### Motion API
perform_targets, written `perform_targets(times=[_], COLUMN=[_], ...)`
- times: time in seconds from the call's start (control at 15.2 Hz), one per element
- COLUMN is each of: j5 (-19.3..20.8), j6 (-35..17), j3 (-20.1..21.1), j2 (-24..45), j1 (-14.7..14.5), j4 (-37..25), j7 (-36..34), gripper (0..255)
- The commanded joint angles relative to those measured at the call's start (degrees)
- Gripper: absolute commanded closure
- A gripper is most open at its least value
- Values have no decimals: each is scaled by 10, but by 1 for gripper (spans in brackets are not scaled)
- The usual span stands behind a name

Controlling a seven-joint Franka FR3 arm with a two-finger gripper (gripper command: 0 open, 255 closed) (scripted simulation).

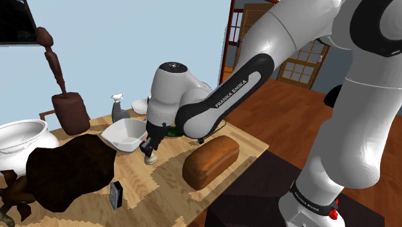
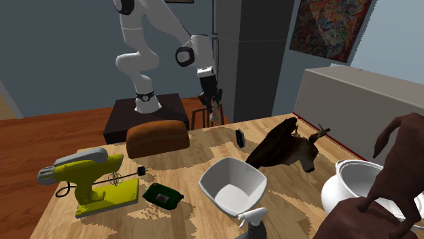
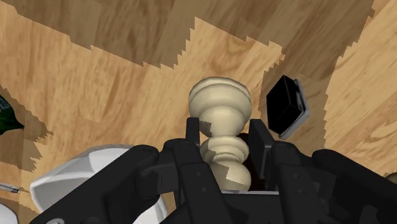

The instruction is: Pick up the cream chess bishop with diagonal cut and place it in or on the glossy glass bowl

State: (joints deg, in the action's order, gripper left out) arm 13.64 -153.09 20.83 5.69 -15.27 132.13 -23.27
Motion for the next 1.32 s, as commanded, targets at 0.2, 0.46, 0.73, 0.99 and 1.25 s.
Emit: perform_targets(times=[0.2, 0.46, 0.73, 0.99, 1.25], j5=[-2, 3, 5, 5, 5], j6=[25, 52, 85, 128, 183], j3=[-10, -24, -34, -42, -49], j2=[38, 101, 167, 240, 324], j1=[13, 26, 36, 41, 41], j4=[-63, -151, -250, -365, -504], j7=[32, 65, 97, 129, 162], gripper=[255, 255, 255, 255, 255])
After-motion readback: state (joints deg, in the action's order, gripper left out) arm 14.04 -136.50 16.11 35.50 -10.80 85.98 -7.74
